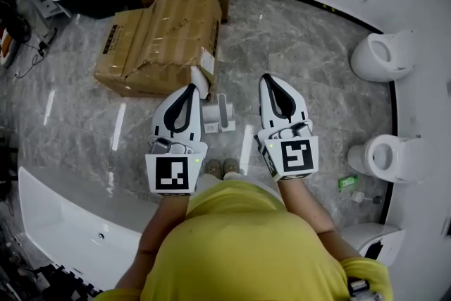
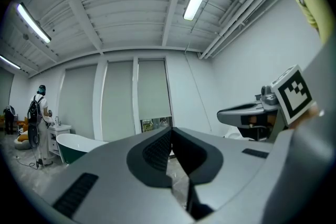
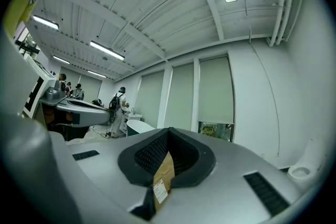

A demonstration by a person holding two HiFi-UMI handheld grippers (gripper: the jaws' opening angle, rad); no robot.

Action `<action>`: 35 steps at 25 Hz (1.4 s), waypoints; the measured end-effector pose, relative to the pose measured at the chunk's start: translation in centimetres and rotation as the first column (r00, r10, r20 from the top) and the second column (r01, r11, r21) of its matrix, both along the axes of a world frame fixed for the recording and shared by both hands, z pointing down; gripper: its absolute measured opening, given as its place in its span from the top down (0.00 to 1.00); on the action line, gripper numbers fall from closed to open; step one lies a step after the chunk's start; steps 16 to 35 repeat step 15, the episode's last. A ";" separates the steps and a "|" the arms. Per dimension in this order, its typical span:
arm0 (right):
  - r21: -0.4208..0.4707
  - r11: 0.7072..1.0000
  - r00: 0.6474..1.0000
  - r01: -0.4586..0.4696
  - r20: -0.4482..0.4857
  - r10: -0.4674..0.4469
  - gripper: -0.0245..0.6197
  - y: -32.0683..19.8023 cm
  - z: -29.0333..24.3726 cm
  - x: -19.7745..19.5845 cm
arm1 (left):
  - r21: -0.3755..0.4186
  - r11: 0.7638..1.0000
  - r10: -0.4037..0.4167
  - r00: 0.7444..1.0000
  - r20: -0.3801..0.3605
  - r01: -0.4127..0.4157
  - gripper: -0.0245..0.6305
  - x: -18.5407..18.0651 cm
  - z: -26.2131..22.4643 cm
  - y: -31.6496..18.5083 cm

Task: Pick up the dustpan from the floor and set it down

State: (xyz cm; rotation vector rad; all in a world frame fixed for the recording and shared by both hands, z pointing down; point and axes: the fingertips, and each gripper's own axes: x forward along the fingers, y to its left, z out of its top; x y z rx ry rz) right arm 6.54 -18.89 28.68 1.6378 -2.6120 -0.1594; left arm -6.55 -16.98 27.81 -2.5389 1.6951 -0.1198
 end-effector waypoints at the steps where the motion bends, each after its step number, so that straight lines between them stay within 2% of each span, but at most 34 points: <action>1: -0.001 1.000 1.000 -0.002 0.003 0.002 0.95 0.0 0.0 0.1 | 0.001 1.000 0.001 1.000 0.002 -0.001 0.96 0.0 0.0 0.0; 35: -0.017 1.000 1.000 0.011 0.005 -0.011 0.95 -0.5 0.6 0.0 | 0.006 1.000 0.005 1.000 -0.002 -0.005 0.96 0.1 0.1 -0.4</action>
